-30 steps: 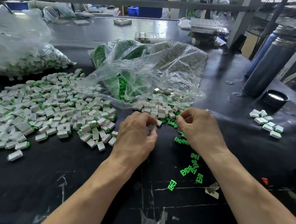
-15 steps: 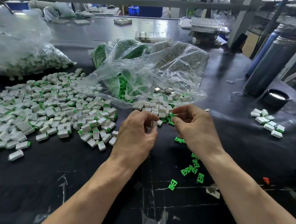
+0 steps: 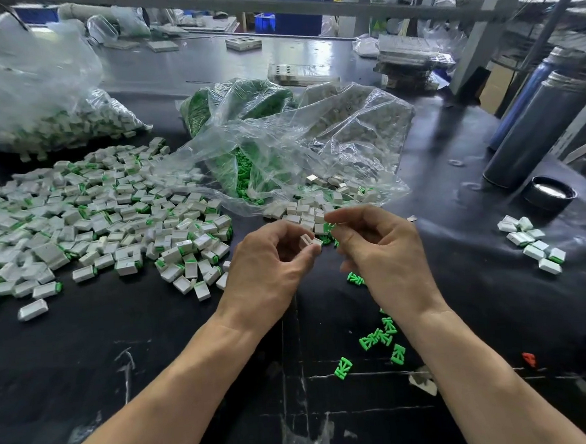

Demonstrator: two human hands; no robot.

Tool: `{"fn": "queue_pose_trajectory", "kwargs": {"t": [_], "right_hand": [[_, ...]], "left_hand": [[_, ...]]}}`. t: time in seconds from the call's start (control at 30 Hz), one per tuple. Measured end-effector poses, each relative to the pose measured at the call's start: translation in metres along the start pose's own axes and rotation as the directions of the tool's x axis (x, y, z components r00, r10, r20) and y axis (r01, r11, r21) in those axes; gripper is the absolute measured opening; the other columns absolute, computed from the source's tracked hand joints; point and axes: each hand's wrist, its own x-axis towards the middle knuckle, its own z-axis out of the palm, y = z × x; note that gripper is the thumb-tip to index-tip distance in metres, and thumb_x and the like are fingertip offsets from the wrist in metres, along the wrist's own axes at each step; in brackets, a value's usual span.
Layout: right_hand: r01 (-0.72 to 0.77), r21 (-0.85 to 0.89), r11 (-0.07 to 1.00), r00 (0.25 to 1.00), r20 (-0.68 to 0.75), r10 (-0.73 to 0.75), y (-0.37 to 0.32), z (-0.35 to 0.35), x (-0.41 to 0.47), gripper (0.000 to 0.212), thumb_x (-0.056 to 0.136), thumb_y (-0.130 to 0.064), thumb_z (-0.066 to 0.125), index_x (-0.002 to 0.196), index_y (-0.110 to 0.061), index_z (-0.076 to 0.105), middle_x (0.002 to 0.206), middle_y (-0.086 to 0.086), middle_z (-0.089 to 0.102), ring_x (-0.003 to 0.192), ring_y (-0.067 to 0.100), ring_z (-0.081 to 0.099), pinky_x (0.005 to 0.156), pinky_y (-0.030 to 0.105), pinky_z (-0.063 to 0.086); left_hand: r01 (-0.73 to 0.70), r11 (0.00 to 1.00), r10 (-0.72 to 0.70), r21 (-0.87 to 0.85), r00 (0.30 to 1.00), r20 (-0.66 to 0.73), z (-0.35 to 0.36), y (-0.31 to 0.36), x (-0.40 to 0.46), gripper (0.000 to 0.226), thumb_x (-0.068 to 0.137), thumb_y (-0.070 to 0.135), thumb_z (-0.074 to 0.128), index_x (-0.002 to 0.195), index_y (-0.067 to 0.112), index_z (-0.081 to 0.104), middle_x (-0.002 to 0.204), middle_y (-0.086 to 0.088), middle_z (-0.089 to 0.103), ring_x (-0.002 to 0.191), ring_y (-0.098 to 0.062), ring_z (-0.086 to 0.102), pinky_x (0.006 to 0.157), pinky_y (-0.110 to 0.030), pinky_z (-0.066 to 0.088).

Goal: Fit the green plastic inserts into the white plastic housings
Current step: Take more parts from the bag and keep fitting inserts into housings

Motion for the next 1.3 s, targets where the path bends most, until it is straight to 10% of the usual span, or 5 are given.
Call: {"fn": "queue_pose_trajectory", "kwargs": {"t": [0.4,0.57,1.0,1.3], "right_hand": [[0.102,-0.158,0.982,0.991,0.105,-0.086,-0.003,0.001,-0.001,0.023,0.092,-0.005,0.076,0.095,-0.028,0.075,0.085,-0.011,0.074,0.078,0.006,0.069,0.070,0.022,0.055],[0.123,-0.208,0.970,0.988,0.114,-0.100,-0.002,-0.003,0.001,0.025,0.092,-0.007,0.076,0.090,-0.032,0.075,0.081,-0.012,0.072,0.067,0.004,0.064,0.066,0.022,0.050],[0.138,-0.285,0.948,0.984,0.149,-0.098,-0.001,-0.006,0.001,0.020,0.092,-0.010,0.076,0.092,-0.031,0.075,0.086,-0.009,0.071,0.073,0.008,0.065,0.071,0.025,0.053],[-0.018,-0.049,0.999,0.992,0.122,0.024,-0.002,0.000,0.001,0.011,0.092,-0.005,0.076,0.098,-0.014,0.077,0.076,-0.003,0.074,0.064,0.009,0.066,0.060,0.024,0.057]], "left_hand": [[-0.086,0.995,0.081,0.052,0.993,0.084,-0.003,0.001,-0.001,0.027,0.094,0.017,0.073,0.110,0.037,0.075,0.089,0.010,0.064,0.071,-0.004,0.058,0.069,-0.014,0.046],[-0.052,0.998,0.053,-0.017,0.997,0.062,-0.002,0.000,-0.001,0.014,0.093,0.020,0.075,0.104,0.029,0.075,0.087,0.005,0.074,0.081,-0.021,0.067,0.075,-0.037,0.057],[-0.085,0.996,0.085,0.006,0.994,0.064,-0.003,-0.005,0.001,0.007,0.093,0.022,0.074,0.091,0.028,0.073,0.079,0.005,0.071,0.074,-0.019,0.064,0.069,-0.037,0.054],[-0.068,0.994,0.075,-0.086,0.994,0.078,-0.004,-0.006,0.002,0.010,0.092,0.012,0.074,0.091,0.022,0.075,0.078,0.010,0.072,0.069,0.001,0.060,0.068,-0.017,0.048]]}}
